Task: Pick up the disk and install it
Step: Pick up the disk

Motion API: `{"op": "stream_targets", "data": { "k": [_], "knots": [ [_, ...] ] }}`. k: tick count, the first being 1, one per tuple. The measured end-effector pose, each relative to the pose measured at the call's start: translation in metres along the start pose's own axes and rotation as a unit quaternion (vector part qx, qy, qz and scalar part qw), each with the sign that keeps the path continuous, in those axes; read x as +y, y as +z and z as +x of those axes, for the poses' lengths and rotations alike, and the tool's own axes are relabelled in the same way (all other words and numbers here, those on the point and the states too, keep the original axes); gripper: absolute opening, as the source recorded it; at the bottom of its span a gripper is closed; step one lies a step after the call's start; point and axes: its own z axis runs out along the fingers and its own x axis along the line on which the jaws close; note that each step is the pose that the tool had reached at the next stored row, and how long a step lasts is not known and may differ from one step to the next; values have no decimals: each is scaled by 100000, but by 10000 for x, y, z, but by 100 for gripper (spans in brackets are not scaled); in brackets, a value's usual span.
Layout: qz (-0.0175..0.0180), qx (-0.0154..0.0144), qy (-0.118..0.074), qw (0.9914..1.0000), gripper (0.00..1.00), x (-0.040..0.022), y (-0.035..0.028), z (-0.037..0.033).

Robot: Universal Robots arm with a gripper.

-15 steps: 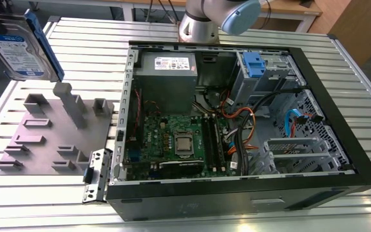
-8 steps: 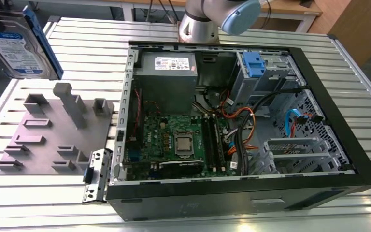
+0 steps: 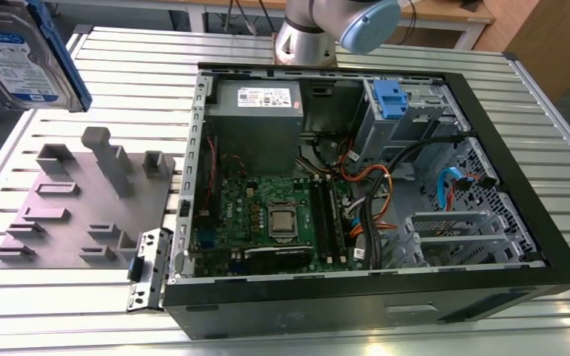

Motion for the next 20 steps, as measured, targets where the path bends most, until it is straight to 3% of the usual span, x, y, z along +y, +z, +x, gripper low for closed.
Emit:
{"op": "stream_targets", "data": {
  "k": [7,11,20],
  "knots": [
    [8,-3,-2,100000,35,5,-183,-8],
    [79,-3,-3,100000,35,6,-214,-9],
    [82,-3,-5,100000,35,6,-215,-9]
  ]
}}
